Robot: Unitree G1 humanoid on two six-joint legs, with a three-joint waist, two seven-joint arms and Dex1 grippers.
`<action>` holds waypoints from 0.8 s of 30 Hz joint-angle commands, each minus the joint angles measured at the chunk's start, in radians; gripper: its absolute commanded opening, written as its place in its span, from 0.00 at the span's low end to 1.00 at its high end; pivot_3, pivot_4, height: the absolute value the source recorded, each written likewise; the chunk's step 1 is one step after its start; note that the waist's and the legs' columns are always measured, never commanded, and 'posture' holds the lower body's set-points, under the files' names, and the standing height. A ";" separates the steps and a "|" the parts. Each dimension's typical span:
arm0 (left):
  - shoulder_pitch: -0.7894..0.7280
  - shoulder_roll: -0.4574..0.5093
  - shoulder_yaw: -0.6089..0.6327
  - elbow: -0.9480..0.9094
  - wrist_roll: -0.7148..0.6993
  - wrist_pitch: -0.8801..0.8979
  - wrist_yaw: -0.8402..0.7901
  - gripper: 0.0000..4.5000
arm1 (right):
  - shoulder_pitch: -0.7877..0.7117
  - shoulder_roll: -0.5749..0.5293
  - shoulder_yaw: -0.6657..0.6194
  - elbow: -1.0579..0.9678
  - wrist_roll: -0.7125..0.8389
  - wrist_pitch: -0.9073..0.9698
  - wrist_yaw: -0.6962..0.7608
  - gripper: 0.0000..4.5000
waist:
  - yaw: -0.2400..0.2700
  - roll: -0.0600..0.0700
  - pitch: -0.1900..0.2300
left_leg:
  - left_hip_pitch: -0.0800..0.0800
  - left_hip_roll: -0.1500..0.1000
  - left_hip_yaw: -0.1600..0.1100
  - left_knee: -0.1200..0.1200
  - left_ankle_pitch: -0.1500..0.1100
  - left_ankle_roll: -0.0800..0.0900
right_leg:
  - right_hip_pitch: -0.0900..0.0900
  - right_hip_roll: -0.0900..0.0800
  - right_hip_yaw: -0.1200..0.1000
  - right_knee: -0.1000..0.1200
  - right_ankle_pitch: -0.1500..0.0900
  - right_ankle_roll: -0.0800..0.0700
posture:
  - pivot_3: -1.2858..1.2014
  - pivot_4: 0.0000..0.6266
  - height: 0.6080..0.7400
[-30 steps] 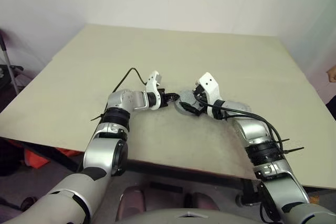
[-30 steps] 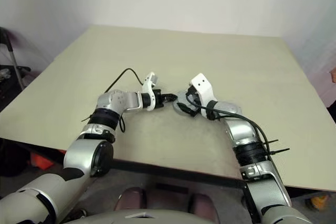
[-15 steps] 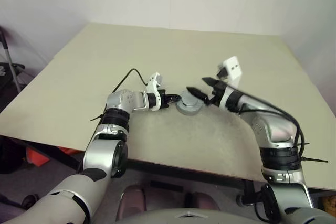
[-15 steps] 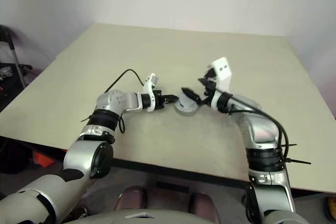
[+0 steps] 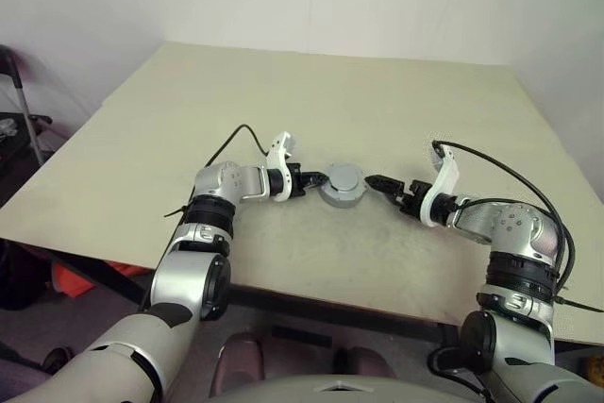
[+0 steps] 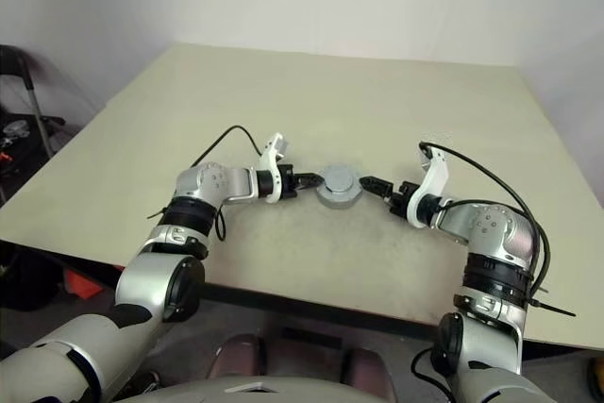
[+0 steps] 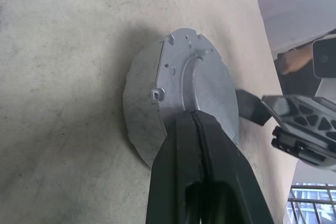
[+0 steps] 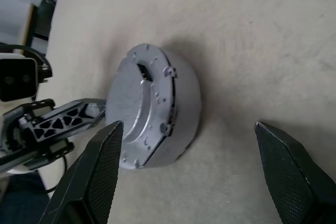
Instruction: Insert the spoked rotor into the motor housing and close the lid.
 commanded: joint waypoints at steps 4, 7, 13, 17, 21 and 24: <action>-0.009 0.002 -0.004 -0.003 0.009 -0.013 0.005 0.00 | -0.011 0.090 0.015 -0.002 0.028 0.000 -0.029 1.00 | -0.003 0.000 0.000 | 0.003 0.000 0.000 -0.002 0.001 -0.002 | 0.001 0.000 0.000 0.000 0.000 0.000 | 0.52 0.00 1.00; -0.011 0.003 -0.005 -0.001 0.012 -0.017 0.005 0.00 | -0.023 0.126 0.009 0.029 0.024 -0.025 -0.042 1.00 | -0.005 0.000 0.000 | 0.005 0.000 0.000 -0.004 0.003 -0.005 | 0.002 0.000 0.000 0.000 0.000 0.000 | 0.52 0.00 1.00; -0.022 0.008 -0.003 0.015 0.019 -0.034 0.006 0.00 | -0.063 0.211 0.013 0.077 0.036 -0.068 -0.060 1.00 | -0.008 0.000 0.000 | 0.009 0.001 0.000 -0.007 0.004 -0.007 | 0.003 0.000 0.000 0.001 0.000 0.000 | 0.52 0.00 1.00; -0.025 0.013 -0.003 0.021 0.020 -0.043 0.006 0.00 | -0.075 0.242 0.018 0.076 0.047 -0.065 -0.065 1.00 | -0.022 0.000 0.000 | 0.010 0.001 0.001 -0.007 0.004 -0.007 | 0.004 0.001 0.001 0.001 0.000 0.000 | 0.52 0.00 1.00; -0.025 0.015 -0.002 0.024 0.021 -0.050 0.009 0.00 | -0.085 0.275 0.031 0.077 0.048 -0.073 -0.072 1.00 | -0.034 0.000 0.000 | 0.010 0.001 0.001 -0.008 0.004 -0.007 | 0.003 0.003 0.001 0.000 0.000 0.000 | 0.52 0.00 1.00; -0.027 0.015 -0.001 0.026 0.024 -0.053 0.009 0.00 | -0.090 0.302 0.040 0.071 0.056 -0.065 -0.075 1.00 | -0.036 0.000 0.000 | 0.011 0.003 0.001 -0.008 0.004 -0.008 | 0.003 0.007 0.001 0.000 0.000 -0.002 | 0.52 0.00 1.00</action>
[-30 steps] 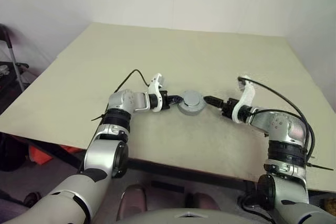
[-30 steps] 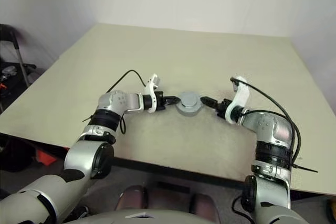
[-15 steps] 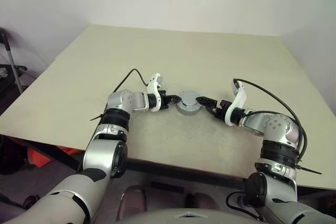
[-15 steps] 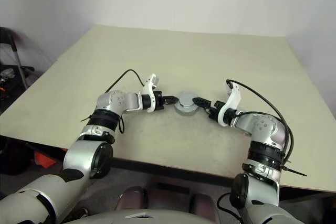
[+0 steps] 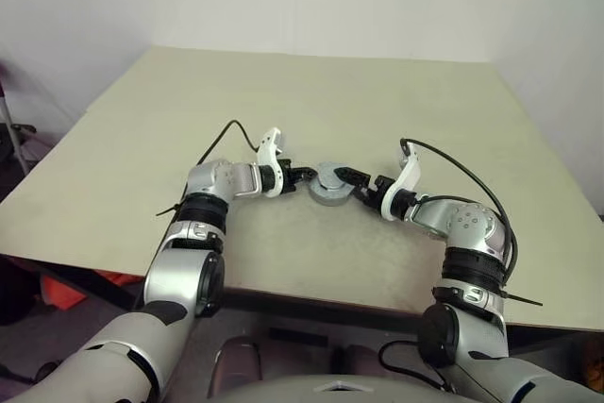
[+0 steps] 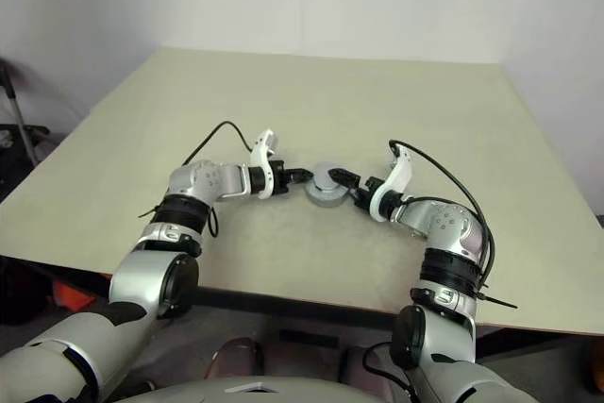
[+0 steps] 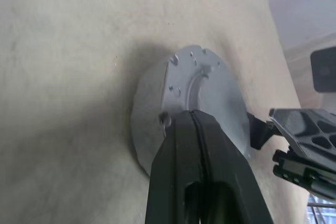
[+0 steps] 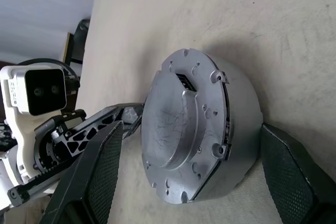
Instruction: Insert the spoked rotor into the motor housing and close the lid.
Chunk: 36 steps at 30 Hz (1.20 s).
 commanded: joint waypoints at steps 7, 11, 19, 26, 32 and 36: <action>-0.028 -0.013 0.003 0.017 0.003 -0.008 -0.004 0.00 | -0.051 0.111 0.077 0.016 0.055 0.023 0.016 1.00 | 0.000 0.000 0.000 | 0.001 0.002 0.000 -0.005 0.002 -0.004 | -0.002 0.003 0.000 0.000 0.000 -0.003 | 0.52 0.00 1.00; -0.031 -0.011 0.004 0.021 0.006 -0.012 -0.006 0.00 | -0.063 0.119 0.084 0.044 0.035 -0.002 0.008 1.00 | 0.000 0.000 0.000 | 0.000 0.002 0.000 -0.006 0.002 -0.004 | -0.003 0.003 0.000 0.000 0.000 -0.004 | 0.52 0.00 1.00; -0.035 -0.012 0.007 0.026 0.015 -0.020 -0.009 0.00 | -0.073 0.096 0.073 0.095 0.020 -0.046 -0.015 0.58 | 0.000 0.000 0.000 | 0.001 0.002 0.000 -0.006 0.003 -0.005 | -0.003 0.003 0.000 0.000 0.000 -0.004 | 0.52 0.00 1.00; -0.040 -0.009 0.022 0.033 0.016 -0.047 -0.008 0.00 | -0.080 0.073 0.066 0.107 0.023 -0.045 -0.017 0.47 | 0.005 0.000 0.000 | 0.001 0.001 0.001 -0.006 0.003 -0.005 | -0.002 0.003 0.000 0.000 0.000 -0.004 | 0.52 0.00 1.00; -0.055 0.010 0.123 0.037 -0.037 -0.112 -0.001 0.00 | -0.121 0.068 -0.014 0.169 0.049 -0.054 -0.065 0.47 | 0.003 0.000 0.000 | 0.001 0.002 0.001 -0.006 0.003 -0.006 | -0.002 0.003 0.000 0.000 0.000 -0.005 | 0.52 0.00 1.00; -0.050 0.030 0.199 0.025 -0.089 -0.145 0.002 0.00 | -0.180 0.075 -0.126 0.236 0.104 -0.079 -0.137 0.47 | 0.001 0.000 0.000 | 0.000 0.002 0.001 -0.006 0.004 -0.006 | -0.005 0.003 0.000 0.001 0.000 -0.005 | 0.52 0.00 1.00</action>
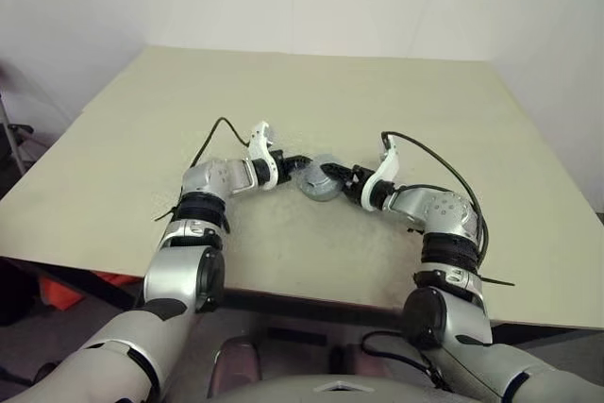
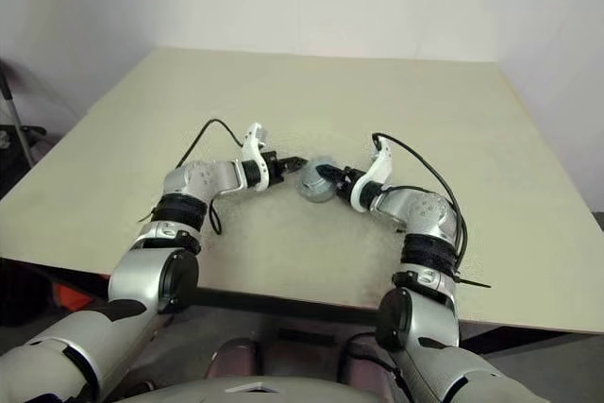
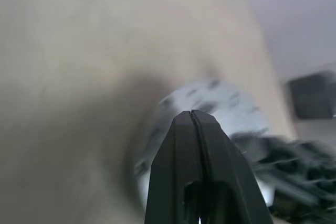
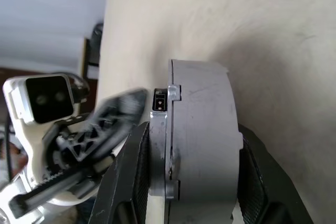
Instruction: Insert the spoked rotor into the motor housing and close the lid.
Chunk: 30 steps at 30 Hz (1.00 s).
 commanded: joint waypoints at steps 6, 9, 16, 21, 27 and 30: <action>0.021 0.052 0.121 -0.070 -0.104 -0.047 0.005 0.00 | -0.171 0.025 -0.181 0.103 0.158 -0.095 -0.158 0.47 | 0.007 0.001 0.001 | -0.012 0.000 0.000 0.001 0.000 0.000 | -0.010 0.000 0.000 0.000 0.000 0.000 | 0.52 0.00 1.00; 0.064 0.063 0.132 -0.106 -0.126 -0.023 0.001 0.00 | -0.242 0.019 -0.219 0.146 0.195 -0.151 -0.193 0.47 | 0.009 0.001 0.001 | -0.020 0.000 0.000 0.004 0.000 0.001 | -0.016 0.000 -0.002 0.001 0.002 0.003 | 0.52 0.00 1.00; 0.135 0.062 0.189 -0.202 -0.222 0.036 0.019 0.44 | -0.316 0.009 -0.206 0.186 0.242 -0.182 -0.232 0.47 | 0.013 0.001 0.001 | -0.023 0.001 -0.001 0.006 -0.002 0.005 | -0.017 0.000 -0.005 0.002 0.003 0.003 | 0.52 0.00 1.00; 0.129 0.040 0.255 -0.211 -0.338 0.146 0.066 0.84 | -0.316 0.015 -0.184 0.172 0.271 -0.164 -0.241 0.47 | 0.014 0.001 0.001 | -0.024 0.001 -0.001 0.009 -0.002 0.005 | -0.017 -0.001 -0.005 0.003 0.003 0.004 | 0.52 0.00 1.00; 0.116 0.033 0.307 -0.168 -0.463 0.291 0.068 0.99 | -0.307 0.022 -0.169 0.127 0.321 -0.120 -0.256 0.47 | 0.014 0.001 0.001 | -0.023 0.001 -0.002 0.012 -0.002 0.005 | -0.017 -0.001 -0.005 0.010 0.003 0.003 | 0.52 0.00 1.00; 0.107 0.019 0.326 -0.141 -0.498 0.297 0.063 0.99 | -0.302 0.037 -0.161 0.083 0.361 -0.088 -0.274 0.47 | 0.014 0.001 0.001 | -0.022 0.001 -0.002 0.014 -0.002 0.004 | -0.017 -0.001 -0.004 0.014 0.002 0.004 | 0.52 0.00 1.00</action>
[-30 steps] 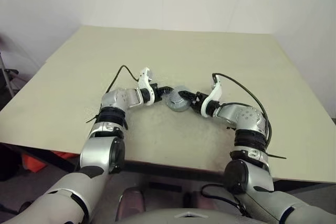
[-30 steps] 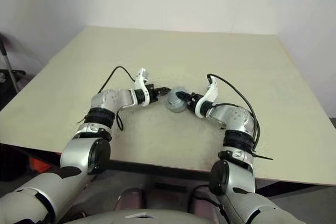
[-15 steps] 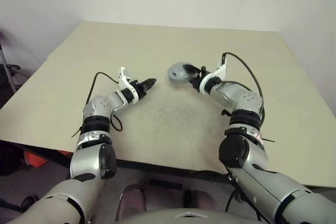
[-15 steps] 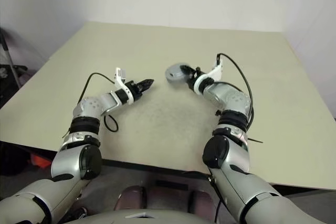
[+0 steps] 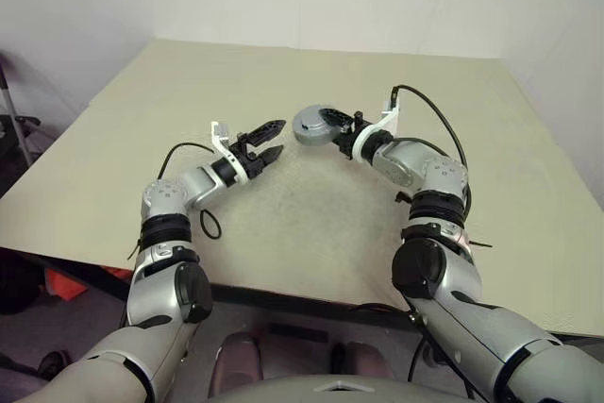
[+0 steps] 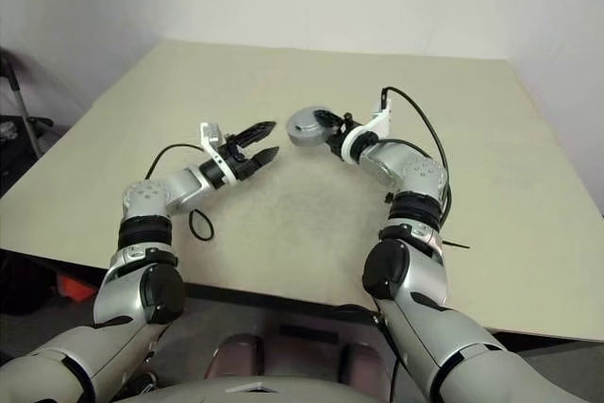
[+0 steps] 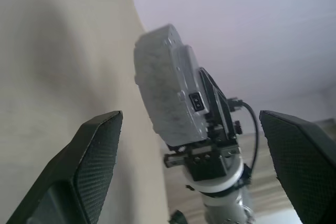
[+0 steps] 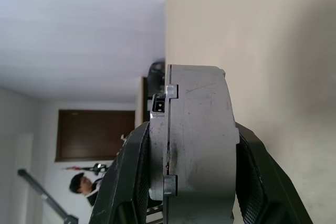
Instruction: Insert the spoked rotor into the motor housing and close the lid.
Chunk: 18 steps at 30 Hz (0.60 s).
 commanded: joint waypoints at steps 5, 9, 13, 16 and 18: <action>-0.058 -0.040 0.022 0.071 -0.072 -0.007 -0.018 0.99 | -0.011 0.039 0.031 -0.166 0.146 0.060 -0.032 0.47 | 0.001 0.000 0.000 | 0.000 0.000 0.000 0.003 0.001 -0.001 | 0.000 0.000 0.001 0.001 0.000 0.000 | 0.52 0.00 1.00; -0.090 -0.053 0.023 0.116 -0.073 -0.038 -0.043 0.99 | 0.000 0.046 0.041 -0.202 0.186 0.073 -0.050 0.47 | 0.003 0.000 0.000 | 0.000 0.000 0.000 0.004 0.001 -0.002 | 0.000 0.000 0.002 0.001 0.000 0.001 | 0.52 0.00 1.00; -0.113 -0.058 0.029 0.131 -0.083 -0.058 -0.059 0.99 | 0.022 0.041 0.059 -0.210 0.197 0.072 -0.067 0.47 | 0.008 0.000 0.000 | 0.000 0.000 -0.001 0.004 0.001 -0.002 | 0.000 0.000 0.002 0.002 0.000 0.001 | 0.52 0.00 1.00; -0.122 -0.054 0.037 0.146 -0.083 -0.080 -0.059 0.99 | 0.035 0.038 0.070 -0.212 0.207 0.065 -0.076 0.47 | 0.013 0.000 0.000 | 0.000 0.000 -0.001 0.004 0.001 -0.002 | 0.000 0.000 0.002 0.002 0.000 0.001 | 0.52 0.00 1.00; -0.126 -0.050 0.037 0.157 -0.079 -0.093 -0.057 0.99 | 0.039 0.037 0.075 -0.215 0.215 0.062 -0.079 0.47 | 0.015 0.000 0.000 | 0.000 0.000 -0.001 0.004 0.001 -0.002 | 0.000 0.000 0.002 0.002 0.000 0.001 | 0.52 0.00 1.00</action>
